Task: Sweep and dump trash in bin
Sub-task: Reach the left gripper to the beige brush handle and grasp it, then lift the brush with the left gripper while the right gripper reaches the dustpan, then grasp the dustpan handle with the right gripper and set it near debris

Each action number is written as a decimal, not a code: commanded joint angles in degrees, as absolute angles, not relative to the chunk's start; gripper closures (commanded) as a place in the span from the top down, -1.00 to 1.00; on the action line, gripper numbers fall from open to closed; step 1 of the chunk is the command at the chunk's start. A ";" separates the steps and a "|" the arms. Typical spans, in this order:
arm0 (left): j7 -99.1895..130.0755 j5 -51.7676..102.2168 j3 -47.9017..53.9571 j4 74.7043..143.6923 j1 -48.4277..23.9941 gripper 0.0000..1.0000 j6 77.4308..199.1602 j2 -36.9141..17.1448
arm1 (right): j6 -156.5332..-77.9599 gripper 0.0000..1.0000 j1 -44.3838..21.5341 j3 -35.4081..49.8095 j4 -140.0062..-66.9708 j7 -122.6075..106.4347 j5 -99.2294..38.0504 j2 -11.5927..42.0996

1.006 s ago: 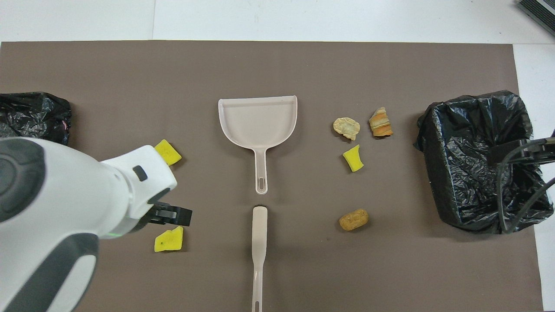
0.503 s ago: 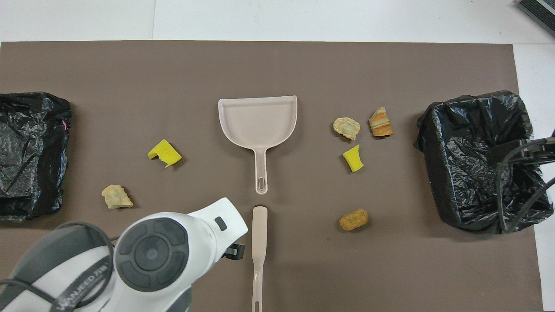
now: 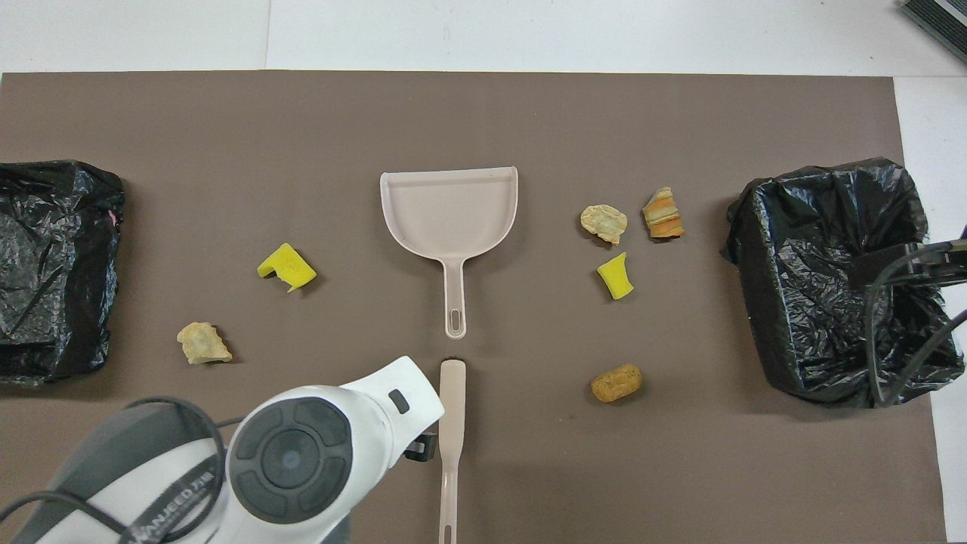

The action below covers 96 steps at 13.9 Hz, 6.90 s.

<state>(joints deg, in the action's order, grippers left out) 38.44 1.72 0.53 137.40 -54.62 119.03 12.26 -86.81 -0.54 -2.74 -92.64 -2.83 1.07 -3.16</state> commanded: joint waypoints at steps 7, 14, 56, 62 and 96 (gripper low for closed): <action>42.27 1.93 -0.44 139.39 -58.62 1.00 126.12 7.56 | -88.24 1.00 -0.18 -2.72 -94.13 -3.69 0.09 -4.31; 42.63 6.23 -0.53 139.66 -59.41 -0.20 124.02 7.65 | -88.24 1.00 -0.18 -2.72 -94.22 -3.69 0.09 -4.31; 49.74 -1.14 -0.44 119.35 -17.57 -1.00 91.71 1.40 | -109.58 1.00 -23.10 -1.58 -94.48 16.68 -1.32 9.13; 61.41 2.55 -0.44 129.62 -26.35 -1.00 87.54 9.65 | -116.97 1.00 -32.42 -1.67 -92.64 28.18 -0.44 16.77; 40.02 9.49 -1.14 123.49 -12.14 -1.00 108.81 -0.26 | -102.06 -1.00 -25.94 -1.05 -93.16 -7.85 -1.67 13.63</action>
